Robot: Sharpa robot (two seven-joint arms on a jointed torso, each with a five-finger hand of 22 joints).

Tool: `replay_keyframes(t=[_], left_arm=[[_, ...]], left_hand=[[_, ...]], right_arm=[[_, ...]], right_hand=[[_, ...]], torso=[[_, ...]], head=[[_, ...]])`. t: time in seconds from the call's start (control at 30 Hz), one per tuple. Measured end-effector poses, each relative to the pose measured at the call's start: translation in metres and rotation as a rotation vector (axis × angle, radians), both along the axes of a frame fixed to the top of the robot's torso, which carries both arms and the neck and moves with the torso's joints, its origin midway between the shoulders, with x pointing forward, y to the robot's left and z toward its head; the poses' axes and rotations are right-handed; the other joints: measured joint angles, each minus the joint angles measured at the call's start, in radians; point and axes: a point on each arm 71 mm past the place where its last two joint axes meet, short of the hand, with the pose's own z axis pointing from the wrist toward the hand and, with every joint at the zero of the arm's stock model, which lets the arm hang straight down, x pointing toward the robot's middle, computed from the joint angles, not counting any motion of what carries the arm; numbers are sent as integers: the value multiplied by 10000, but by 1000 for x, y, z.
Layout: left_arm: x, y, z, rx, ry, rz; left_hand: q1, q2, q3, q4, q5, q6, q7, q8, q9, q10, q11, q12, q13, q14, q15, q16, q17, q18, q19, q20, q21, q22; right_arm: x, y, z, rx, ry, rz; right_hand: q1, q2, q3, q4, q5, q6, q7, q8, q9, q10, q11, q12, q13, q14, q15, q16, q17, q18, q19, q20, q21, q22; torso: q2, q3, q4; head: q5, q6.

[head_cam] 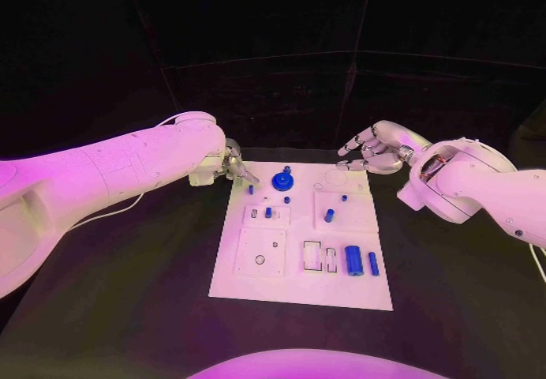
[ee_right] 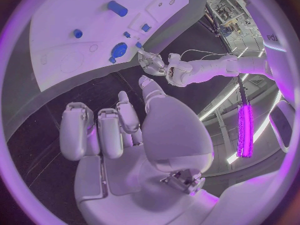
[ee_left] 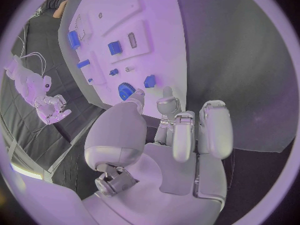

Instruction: Assemble the parts on the task board

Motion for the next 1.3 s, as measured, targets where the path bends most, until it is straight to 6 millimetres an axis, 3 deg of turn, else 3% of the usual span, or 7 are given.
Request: replay_keyframes(t=[0.27, 0.53, 0.97, 1.3], left_arm=[[0, -2, -1, -70, -9, -115], [0, -5, -1, -132, -6, -238], [-1, -9, -1, -196, 26, -411], [-2, -12, -3, -159, 113, -517]], left_hand=[[47, 47, -28, 29, 0, 71, 0, 40, 0, 0, 0, 37, 25, 0, 0, 0, 0, 0, 0, 0, 0, 41], [299, 300, -83, -27, 0, 71, 0, 78, -29, -1, 1, 84, 25, 0, 0, 0, 0, -1, 0, -1, 37, 60], [547, 339, -48, -145, 0, 105, -35, 116, -43, 36, -36, 116, 23, 0, 0, 0, 0, 0, 0, -1, 62, 59], [694, 374, -27, -221, 0, 141, -71, 116, -55, 35, -36, 123, 23, 0, 0, 0, 0, 0, 0, -1, 71, 58]], right_arm=[[0, 0, 0, 1, -7, -8], [1, 1, 0, 6, -8, 5], [1, 1, 0, 7, -6, 8], [1, 1, 0, 10, -4, 17]], right_hand=[[0, 0, 0, 0, 55, 0, 0, 0, 0, 0, 0, 0, 0, 0, 0, 0, 0, -1, 0, 0, 0, 0], [42, 41, 0, 0, 55, 0, 0, 0, -1, 0, 0, 0, 1, 0, 0, 0, -1, -1, 0, 0, 0, 1], [41, 41, 0, 0, 55, 0, 0, 37, -1, 0, 0, 0, 1, 0, 0, 0, -1, -1, 0, 0, 0, 1], [41, 40, 1, 0, 55, 0, 0, 37, -1, 0, 0, 0, 2, 0, 0, 0, 7, -1, 0, 0, 0, 1]], torso=[[-3, 4, 4], [-3, 5, 11], [-2, 5, 4], [-2, 6, 4]], head=[[-15, -5], [10, 16], [-69, -47], [-56, -58]])
